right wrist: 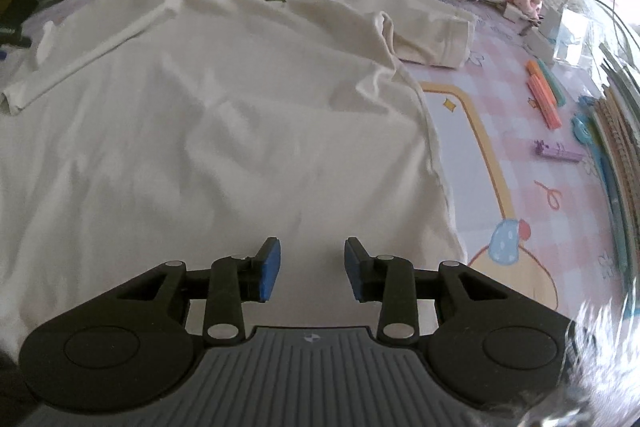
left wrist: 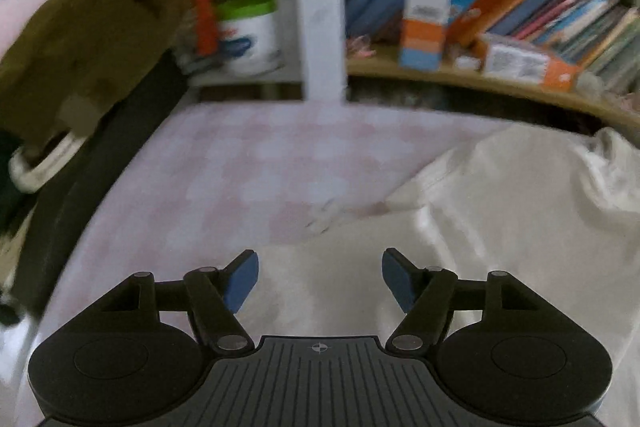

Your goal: Fold clothes

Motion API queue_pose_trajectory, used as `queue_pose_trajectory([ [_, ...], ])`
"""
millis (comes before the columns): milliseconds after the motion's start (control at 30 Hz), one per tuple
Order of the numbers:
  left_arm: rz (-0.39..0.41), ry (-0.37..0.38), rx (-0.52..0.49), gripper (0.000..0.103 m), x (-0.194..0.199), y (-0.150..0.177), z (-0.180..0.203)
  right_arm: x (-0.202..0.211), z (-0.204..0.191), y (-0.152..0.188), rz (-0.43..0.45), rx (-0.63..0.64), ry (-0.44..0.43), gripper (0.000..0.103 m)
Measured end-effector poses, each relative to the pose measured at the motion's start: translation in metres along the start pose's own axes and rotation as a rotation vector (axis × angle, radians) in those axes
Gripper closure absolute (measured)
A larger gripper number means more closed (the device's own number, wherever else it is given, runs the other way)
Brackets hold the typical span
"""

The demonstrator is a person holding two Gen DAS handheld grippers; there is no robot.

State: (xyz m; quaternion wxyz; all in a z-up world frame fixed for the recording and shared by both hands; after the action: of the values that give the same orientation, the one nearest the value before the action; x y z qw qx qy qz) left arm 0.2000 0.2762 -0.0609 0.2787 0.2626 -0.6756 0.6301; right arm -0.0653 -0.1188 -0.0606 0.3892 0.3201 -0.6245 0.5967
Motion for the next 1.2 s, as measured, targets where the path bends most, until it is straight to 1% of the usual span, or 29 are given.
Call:
queue_pose_trajectory([
  [67, 0.037, 0.054, -0.017, 0.029, 0.000, -0.003, 0.007, 0.000, -0.004, 0.001, -0.013, -0.010, 0.009, 0.068],
  [167, 0.059, 0.100, -0.068, 0.028, -0.002, -0.008, 0.021, -0.002, -0.008, 0.002, -0.034, -0.028, 0.013, 0.068],
  [233, 0.029, 0.104, -0.117, 0.029, -0.010, -0.006, 0.029, -0.002, -0.011, 0.002, -0.040, -0.028, 0.017, 0.068],
  [267, 0.013, 0.100, -0.130, 0.052, -0.013, -0.004, 0.030, -0.002, -0.013, 0.001, -0.043, -0.025, 0.019, 0.068],
  [300, 0.000, 0.096, -0.137, 0.101, -0.015, -0.002, 0.030, -0.002, -0.015, 0.000, -0.045, -0.024, 0.021, 0.068],
  [333, -0.014, 0.093, -0.144, 0.102, -0.018, 0.000, 0.030, -0.002, -0.016, 0.000, -0.048, -0.024, 0.024, 0.068],
  [400, -0.016, 0.091, -0.162, 0.102, -0.021, 0.001, 0.026, -0.001, -0.018, 0.001, -0.054, -0.024, 0.028, 0.068],
  [467, -0.004, 0.042, -0.173, 0.102, -0.031, -0.012, 0.019, 0.000, -0.021, 0.001, -0.064, -0.023, 0.027, 0.068],
  [533, 0.034, 0.003, -0.110, 0.102, -0.040, -0.038, 0.005, 0.000, -0.026, 0.002, -0.077, -0.014, 0.017, 0.068],
  [600, 0.082, -0.012, -0.053, 0.102, -0.045, -0.068, -0.003, 0.000, -0.032, 0.001, -0.093, 0.002, -0.005, 0.068],
  [667, 0.128, -0.023, -0.039, 0.102, -0.048, -0.095, -0.002, 0.000, -0.041, -0.001, -0.096, 0.019, -0.038, 0.068],
  [767, 0.100, -0.052, -0.070, 0.102, -0.065, -0.110, 0.002, -0.003, -0.057, -0.005, -0.081, 0.055, -0.078, 0.065],
  [800, 0.075, -0.056, -0.077, 0.100, -0.071, -0.109, 0.003, -0.004, -0.062, -0.006, -0.074, 0.071, -0.083, 0.062],
  [867, 0.009, -0.055, -0.086, 0.091, -0.082, -0.100, 0.003, -0.005, -0.069, -0.009, -0.063, 0.100, -0.087, 0.060],
  [933, -0.020, -0.058, -0.074, 0.087, -0.083, -0.089, 0.000, -0.005, -0.070, -0.009, -0.062, 0.109, -0.092, 0.059],
  [967, -0.022, -0.056, -0.061, 0.077, -0.079, -0.083, -0.004, -0.005, -0.071, -0.009, -0.061, 0.113, -0.094, 0.059],
  [1000, -0.007, -0.047, -0.051, 0.068, -0.070, -0.077, -0.007, -0.004, -0.069, -0.009, -0.058, 0.107, -0.094, 0.059],
  [1033, 0.013, -0.035, -0.044, 0.064, -0.059, -0.072, -0.009, -0.002, -0.067, -0.009, -0.054, 0.098, -0.094, 0.058],
  [1100, 0.052, -0.007, -0.033, 0.049, -0.036, -0.060, -0.013, 0.001, -0.062, -0.008, -0.046, 0.080, -0.094, 0.058],
  [1133, 0.070, 0.010, -0.031, 0.045, -0.023, -0.051, -0.014, 0.002, -0.060, -0.007, -0.043, 0.071, -0.094, 0.058],
  [1167, 0.081, 0.027, -0.029, 0.039, -0.008, -0.041, -0.016, 0.005, -0.055, -0.008, -0.033, 0.056, -0.093, 0.058],
  [1200, 0.084, 0.042, -0.030, 0.036, 0.007, -0.029, -0.016, 0.008, -0.050, -0.010, -0.022, 0.039, -0.094, 0.058],
])
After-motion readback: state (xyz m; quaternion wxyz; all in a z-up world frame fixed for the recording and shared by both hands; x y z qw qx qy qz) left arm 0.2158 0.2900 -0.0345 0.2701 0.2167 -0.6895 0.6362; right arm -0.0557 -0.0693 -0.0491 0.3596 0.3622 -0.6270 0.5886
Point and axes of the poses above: each gripper's, at about its wrist camera, not at the fingertips, and x roughly against the way its jaws point, z to its right, y to its underside, the point moved 3 cm from there along -x, roughly the way its jaws point, and after that the axes turned 3 degrees about -x, right-handed, at the moved point
